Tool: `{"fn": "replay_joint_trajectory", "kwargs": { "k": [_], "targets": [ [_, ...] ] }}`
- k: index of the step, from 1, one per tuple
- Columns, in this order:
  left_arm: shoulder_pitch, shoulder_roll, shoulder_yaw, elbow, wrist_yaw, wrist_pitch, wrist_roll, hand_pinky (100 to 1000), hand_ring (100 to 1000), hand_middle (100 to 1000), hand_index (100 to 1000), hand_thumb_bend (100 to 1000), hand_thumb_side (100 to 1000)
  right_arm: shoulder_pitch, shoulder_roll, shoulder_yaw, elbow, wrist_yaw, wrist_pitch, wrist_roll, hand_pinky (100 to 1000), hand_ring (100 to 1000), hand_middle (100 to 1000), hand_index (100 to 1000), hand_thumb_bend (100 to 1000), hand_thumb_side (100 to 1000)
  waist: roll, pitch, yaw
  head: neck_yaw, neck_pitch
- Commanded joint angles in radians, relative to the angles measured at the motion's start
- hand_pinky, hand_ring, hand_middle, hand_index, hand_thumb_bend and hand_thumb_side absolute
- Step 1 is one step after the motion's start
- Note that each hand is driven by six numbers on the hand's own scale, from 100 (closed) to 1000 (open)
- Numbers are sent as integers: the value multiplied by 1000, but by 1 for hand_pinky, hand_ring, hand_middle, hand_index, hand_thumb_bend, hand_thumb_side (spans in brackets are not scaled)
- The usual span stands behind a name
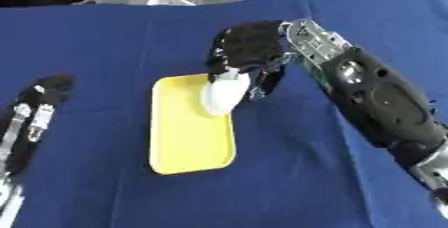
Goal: Pick up objects on the table and place them in the box.
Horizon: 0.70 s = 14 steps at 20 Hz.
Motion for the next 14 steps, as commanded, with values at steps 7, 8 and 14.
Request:
{"fn": "replay_joint_trajectory", "kwargs": {
  "k": [7,8,14],
  "targets": [
    [-10,1,-5,-23,3,-2,-6,798,817,820,895,100,1000,-25,56,45,-34,-7,-36,2,678,607,498,549,439,220,1,-16,4,-15,-8],
    [-10,1,-5,-23,4,-2,-7,798,817,820,895,100,1000,-25,60,49,-38,-12,-37,7,678,606,498,549,438,219,1,-16,4,-15,-9],
    [-9,0,-8,-21,4,-4,-10,798,817,820,895,100,1000,-27,81,60,-50,-37,-37,34,682,611,514,569,442,233,1,-18,5,-18,-9]
  ]
}}
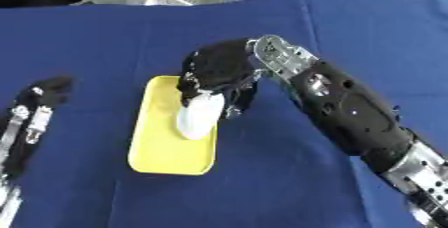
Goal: Pick up objects on the table and place them in the box.
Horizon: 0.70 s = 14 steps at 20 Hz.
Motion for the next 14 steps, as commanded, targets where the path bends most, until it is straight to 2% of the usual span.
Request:
{"fn": "replay_joint_trajectory", "kwargs": {
  "k": [1,3,5,6,10,14],
  "targets": [
    [-9,1,-2,-21,5,-4,-3,798,817,820,895,100,1000,-27,3,-1,-24,-18,0,15,696,625,561,611,474,259,1,-18,2,-9,-10],
    [-9,1,-2,-21,5,-4,-3,798,817,820,895,100,1000,-25,7,5,-28,-23,0,24,739,687,698,723,579,353,1,-18,2,-9,-9],
    [-9,1,-2,-22,5,-4,-3,798,817,820,895,100,1000,-24,8,7,-33,-30,0,30,786,753,800,846,617,512,1,-18,2,-9,-9],
    [-9,1,-2,-22,5,-4,-3,798,817,820,895,100,1000,-24,7,8,-36,-35,0,32,798,769,827,862,624,572,1,-18,2,-8,-10],
    [-8,2,-1,-22,5,-4,-2,798,817,820,895,100,1000,-22,1,6,-47,-50,0,38,816,789,879,898,628,679,0,-19,0,-6,-10],
    [-8,3,-1,-22,5,-4,-2,798,818,820,895,100,1000,-23,-3,0,-50,-60,0,43,820,795,892,909,623,704,0,-19,-1,-6,-12]
  ]
}}
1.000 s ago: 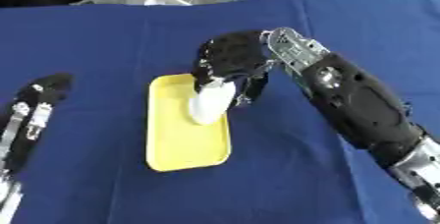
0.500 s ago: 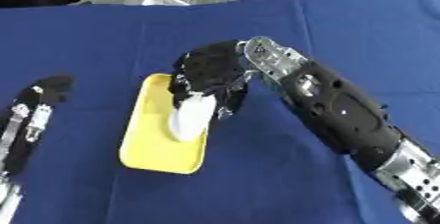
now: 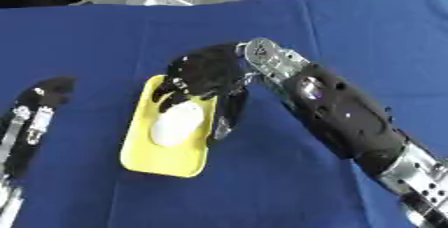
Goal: Pick up objects on the table and place them in the box.
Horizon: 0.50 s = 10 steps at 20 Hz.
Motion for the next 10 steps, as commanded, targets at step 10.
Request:
{"fn": "replay_joint_trajectory", "kwargs": {
  "k": [10],
  "targets": [
    [-7,9,-1,-21,5,-2,0,798,818,820,896,100,1000,-26,-20,-24,-17,-8,-5,3,823,798,892,910,617,701,1,-20,-2,-8,-14]
  ]
}}
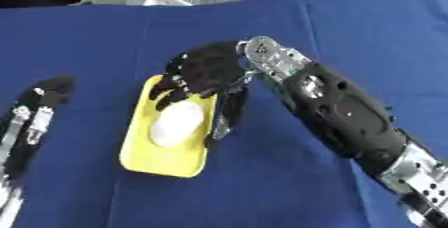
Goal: Pick up objects on the table and place them in the box.
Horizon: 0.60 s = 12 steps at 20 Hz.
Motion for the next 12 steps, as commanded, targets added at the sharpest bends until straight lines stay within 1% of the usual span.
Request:
{"fn": "replay_joint_trajectory", "kwargs": {
  "k": [1,5,7,8,9,12],
  "targets": [
    [-7,9,-1,-21,5,-2,0,798,818,820,896,100,1000,-25,-19,-12,-14,-3,-5,0,823,798,892,911,609,713,1,-20,0,-8,-14],
    [-8,8,0,-21,6,-2,0,798,818,820,896,100,1000,-25,-18,-13,-15,-7,-5,-3,822,798,895,917,619,707,1,-20,0,-9,-15],
    [-8,7,0,-20,6,-2,-1,798,818,820,896,100,1000,-23,-19,-18,-8,-29,-3,-5,816,795,901,926,622,711,0,-21,0,-9,-16],
    [-7,7,0,-19,6,-2,-1,798,818,820,896,100,1000,-23,-22,-19,-3,-53,-1,-2,811,791,898,929,624,714,0,-21,0,-8,-17],
    [-7,7,0,-18,6,-2,-1,798,818,820,896,100,1000,-26,-29,-20,2,-96,3,6,810,790,896,928,626,716,0,-22,0,-7,-17],
    [-4,9,3,-15,7,-1,1,798,819,820,896,100,1000,-50,-70,-12,-29,-264,35,75,808,787,878,902,637,704,-4,-26,-3,-2,-14]
  ]
}}
